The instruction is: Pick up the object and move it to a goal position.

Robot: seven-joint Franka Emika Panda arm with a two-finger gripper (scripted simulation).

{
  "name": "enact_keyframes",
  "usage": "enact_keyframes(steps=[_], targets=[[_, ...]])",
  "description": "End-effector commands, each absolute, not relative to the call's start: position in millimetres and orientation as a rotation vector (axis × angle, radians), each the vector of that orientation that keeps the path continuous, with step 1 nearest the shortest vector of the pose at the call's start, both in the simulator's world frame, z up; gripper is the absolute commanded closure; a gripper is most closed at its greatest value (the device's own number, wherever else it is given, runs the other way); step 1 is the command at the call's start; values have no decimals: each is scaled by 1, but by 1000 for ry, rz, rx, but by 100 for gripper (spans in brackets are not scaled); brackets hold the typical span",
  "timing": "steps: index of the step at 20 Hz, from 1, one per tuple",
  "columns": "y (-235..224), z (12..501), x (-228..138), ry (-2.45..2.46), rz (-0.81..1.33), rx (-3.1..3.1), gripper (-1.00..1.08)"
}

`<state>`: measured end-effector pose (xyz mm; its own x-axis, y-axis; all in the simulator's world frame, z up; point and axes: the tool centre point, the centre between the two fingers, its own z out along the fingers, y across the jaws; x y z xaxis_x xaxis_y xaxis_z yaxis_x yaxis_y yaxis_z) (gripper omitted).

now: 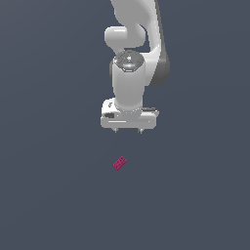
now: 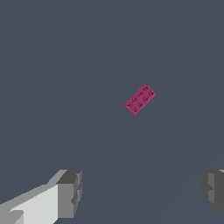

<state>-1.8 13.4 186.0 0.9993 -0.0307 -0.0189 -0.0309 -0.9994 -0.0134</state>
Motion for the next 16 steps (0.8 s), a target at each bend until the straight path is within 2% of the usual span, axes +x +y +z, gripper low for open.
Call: enact_keyframes(steps=[1, 16], targets=[[13, 186, -2, 48, 29, -3127, -92], [12, 191, 2, 69, -6, -3127, -92]])
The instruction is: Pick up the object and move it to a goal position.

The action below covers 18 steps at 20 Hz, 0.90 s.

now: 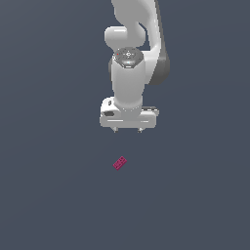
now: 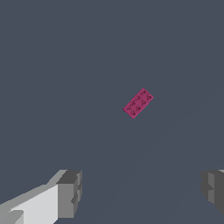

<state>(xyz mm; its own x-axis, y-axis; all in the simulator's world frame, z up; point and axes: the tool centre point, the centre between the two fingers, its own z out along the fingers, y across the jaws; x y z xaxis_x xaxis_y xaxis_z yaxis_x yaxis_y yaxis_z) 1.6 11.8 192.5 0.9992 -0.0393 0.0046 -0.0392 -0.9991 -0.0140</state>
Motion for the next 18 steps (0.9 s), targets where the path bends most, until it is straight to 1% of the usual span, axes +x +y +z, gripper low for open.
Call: enact_keyframes(steps=[1, 10, 18], targets=[[11, 190, 3, 80, -6, -3126, -92], [6, 170, 17, 284, -2, -3111, -92], [-5, 135, 37, 620, 3, -3063, -92]])
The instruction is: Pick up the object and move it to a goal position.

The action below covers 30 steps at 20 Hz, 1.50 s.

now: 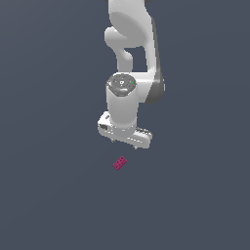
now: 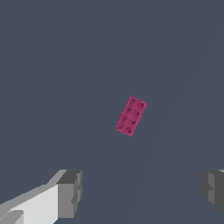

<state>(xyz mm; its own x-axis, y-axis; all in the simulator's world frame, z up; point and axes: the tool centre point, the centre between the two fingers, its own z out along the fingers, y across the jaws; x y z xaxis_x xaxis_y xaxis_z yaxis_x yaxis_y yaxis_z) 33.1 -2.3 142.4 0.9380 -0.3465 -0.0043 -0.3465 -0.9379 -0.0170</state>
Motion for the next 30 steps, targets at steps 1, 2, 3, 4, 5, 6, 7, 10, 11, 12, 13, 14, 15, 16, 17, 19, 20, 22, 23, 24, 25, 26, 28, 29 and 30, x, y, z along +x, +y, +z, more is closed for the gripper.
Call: enact_keyframes(steps=[1, 2, 3, 4, 5, 6, 7, 10, 11, 12, 13, 14, 15, 16, 17, 19, 20, 22, 23, 24, 25, 26, 28, 29, 30], targets=[[-6, 129, 40, 667, 4, -3054, -92], [-8, 124, 42, 713, 4, -3044, -92], [-9, 119, 45, 759, 4, -3034, -92], [-11, 114, 47, 805, 4, -3023, -92], [-12, 108, 49, 848, 5, -3012, -92], [-14, 104, 51, 889, 4, -3001, -92], [-15, 99, 53, 927, 4, -2991, -92], [-18, 87, 58, 1028, 4, -2961, -92], [-19, 83, 59, 1056, 3, -2952, -92], [-20, 80, 61, 1082, 3, -2944, -92], [-21, 77, 62, 1106, 2, -2936, -92], [-22, 74, 62, 1128, 2, -2928, -92], [-23, 71, 63, 1147, 2, -2922, -92], [-23, 69, 64, 1164, 1, -2916, -92], [-24, 67, 65, 1178, 1, -2911, -92], [-25, 64, 65, 1200, 0, -2902, -92], [-25, 63, 66, 1208, 0, -2900, -92], [-25, 62, 66, 1217, 0, -2896, -92], [-25, 62, 66, 1218, 0, -2896, -92], [-25, 63, 66, 1211, 1, -2899, -92], [-25, 62, 66, 1211, 1, -2899, -92], [-25, 61, 66, 1211, 1, -2899, -92], [-25, 57, 66, 1212, 1, -2898, -92], [-25, 53, 66, 1212, 1, -2898, -92], [-25, 49, 65, 1213, 1, -2898, -92]])
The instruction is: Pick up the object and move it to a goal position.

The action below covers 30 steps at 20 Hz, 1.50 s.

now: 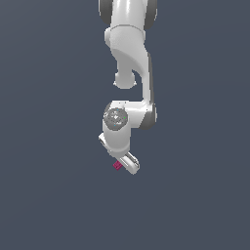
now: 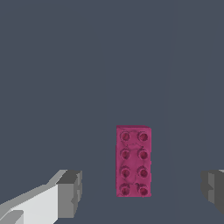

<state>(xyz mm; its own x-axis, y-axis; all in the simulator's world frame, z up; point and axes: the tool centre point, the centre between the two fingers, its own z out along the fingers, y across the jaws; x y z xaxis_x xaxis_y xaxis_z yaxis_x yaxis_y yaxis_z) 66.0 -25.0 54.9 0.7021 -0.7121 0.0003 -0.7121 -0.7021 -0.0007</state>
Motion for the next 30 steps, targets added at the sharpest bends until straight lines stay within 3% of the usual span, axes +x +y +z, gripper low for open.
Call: enact_keyframes(steps=[1, 12, 13, 30], targets=[[-25, 45, 65, 1213, 1, -2898, -92], [-25, 12, 66, 1219, 0, -2895, -92], [-25, 12, 66, 1219, 0, -2895, 108], [-23, 22, 62, 1219, 0, -2895, 108]])
